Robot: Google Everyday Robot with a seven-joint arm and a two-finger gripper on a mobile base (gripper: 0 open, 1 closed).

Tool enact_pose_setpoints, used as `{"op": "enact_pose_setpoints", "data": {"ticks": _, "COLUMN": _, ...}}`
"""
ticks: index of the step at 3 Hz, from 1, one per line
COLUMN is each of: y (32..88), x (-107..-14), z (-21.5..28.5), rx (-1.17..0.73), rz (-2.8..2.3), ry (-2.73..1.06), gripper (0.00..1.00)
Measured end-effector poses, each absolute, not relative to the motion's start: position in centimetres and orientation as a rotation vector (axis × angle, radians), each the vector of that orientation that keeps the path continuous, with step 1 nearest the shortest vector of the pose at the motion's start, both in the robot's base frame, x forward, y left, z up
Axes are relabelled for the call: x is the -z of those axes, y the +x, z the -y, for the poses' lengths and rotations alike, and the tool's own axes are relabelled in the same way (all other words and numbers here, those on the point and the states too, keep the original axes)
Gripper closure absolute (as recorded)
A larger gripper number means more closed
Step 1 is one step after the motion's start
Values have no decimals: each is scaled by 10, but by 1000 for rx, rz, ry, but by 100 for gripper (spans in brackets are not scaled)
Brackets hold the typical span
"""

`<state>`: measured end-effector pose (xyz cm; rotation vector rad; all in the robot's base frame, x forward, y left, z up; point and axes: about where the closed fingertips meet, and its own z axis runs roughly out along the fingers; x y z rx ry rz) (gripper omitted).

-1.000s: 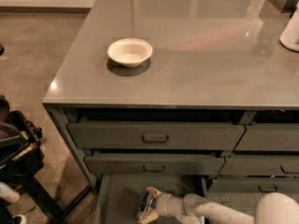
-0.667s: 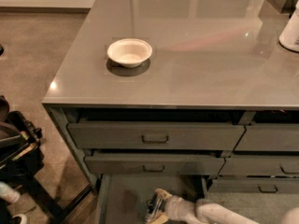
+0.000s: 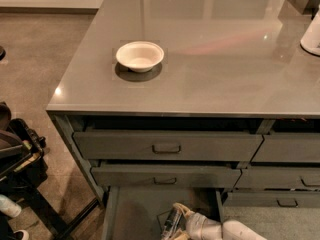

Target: Pick redbull can from bottom drawer and place on counter

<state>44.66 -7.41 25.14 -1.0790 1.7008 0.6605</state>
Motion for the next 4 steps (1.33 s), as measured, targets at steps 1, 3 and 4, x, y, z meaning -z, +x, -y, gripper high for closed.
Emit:
{"op": "enact_pose_setpoints", "data": {"ticks": 1, "y": 447, "x": -251, "z": 74, "rx": -659, "rz": -1702, "ry": -1080, "gripper": 100}}
{"op": "enact_pose_setpoints", "data": {"ticks": 3, "y": 443, "x": -350, "z": 67, "rx": -633, "rz": -1586, "ry": -1104, "gripper": 100}}
{"op": "enact_pose_setpoints", "data": {"ticks": 4, "y": 443, "x": -434, "z": 73, "rx": -559, "rz": -1474, "ry": -1099, "gripper": 100}}
